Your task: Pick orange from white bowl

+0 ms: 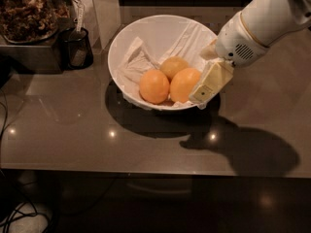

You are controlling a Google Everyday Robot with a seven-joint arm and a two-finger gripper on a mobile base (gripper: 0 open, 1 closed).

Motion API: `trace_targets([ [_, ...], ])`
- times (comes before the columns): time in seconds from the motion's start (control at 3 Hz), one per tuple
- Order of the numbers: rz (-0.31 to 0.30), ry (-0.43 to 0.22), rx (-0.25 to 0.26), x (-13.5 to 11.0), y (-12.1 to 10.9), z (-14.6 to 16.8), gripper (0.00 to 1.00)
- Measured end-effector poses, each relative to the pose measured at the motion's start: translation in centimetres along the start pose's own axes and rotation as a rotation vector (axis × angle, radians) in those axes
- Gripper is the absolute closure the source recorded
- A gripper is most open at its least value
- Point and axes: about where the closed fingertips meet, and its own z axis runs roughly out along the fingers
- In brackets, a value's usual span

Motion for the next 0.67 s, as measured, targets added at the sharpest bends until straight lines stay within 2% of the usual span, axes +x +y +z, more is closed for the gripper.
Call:
trace_targets([
  [0.33, 0.000, 0.000, 0.000, 0.0, 0.0, 0.0, 0.18],
  [0.67, 0.019, -0.003, -0.029, 0.4, -0.4, 1.3, 0.00],
])
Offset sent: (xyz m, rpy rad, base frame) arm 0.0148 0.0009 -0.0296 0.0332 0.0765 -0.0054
